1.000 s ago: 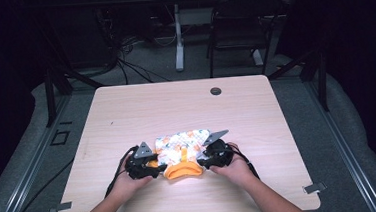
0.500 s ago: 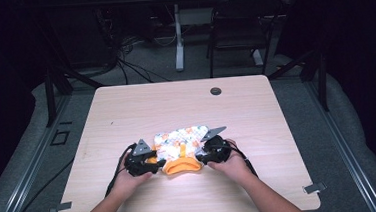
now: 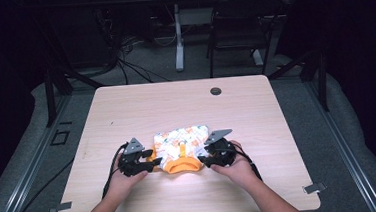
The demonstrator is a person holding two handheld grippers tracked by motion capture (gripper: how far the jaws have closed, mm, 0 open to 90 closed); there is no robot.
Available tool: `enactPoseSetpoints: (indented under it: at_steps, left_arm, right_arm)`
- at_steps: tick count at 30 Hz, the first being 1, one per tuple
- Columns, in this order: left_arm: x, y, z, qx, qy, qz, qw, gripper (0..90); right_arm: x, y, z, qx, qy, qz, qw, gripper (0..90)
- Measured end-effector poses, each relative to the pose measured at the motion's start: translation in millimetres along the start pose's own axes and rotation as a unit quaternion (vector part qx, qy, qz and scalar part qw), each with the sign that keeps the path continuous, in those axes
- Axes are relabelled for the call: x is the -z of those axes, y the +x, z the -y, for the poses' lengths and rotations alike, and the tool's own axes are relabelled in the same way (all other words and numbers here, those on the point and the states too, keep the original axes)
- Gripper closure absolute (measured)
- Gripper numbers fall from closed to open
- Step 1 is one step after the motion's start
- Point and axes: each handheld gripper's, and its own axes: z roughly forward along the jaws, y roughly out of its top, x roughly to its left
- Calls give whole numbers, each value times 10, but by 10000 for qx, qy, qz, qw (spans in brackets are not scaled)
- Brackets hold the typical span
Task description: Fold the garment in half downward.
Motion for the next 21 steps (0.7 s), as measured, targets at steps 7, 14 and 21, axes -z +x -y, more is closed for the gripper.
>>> enactPoseSetpoints:
  at_steps: [7, 14, 21]
  left_arm:
    - [121, -71, 36, -43, -72, -50, 10000, 476]
    - [188, -86, 139, -64, 3, -18, 10000, 476]
    - [226, -121, 156, -27, -145, 114, 9998, 476]
  right_arm:
    - [153, 81, 178, -50, 51, 135, 9999, 516]
    - [271, 73, 319, -400, -246, 54, 9989, 509]
    - [254, 84, 411, -395, -299, 110, 9987, 508]
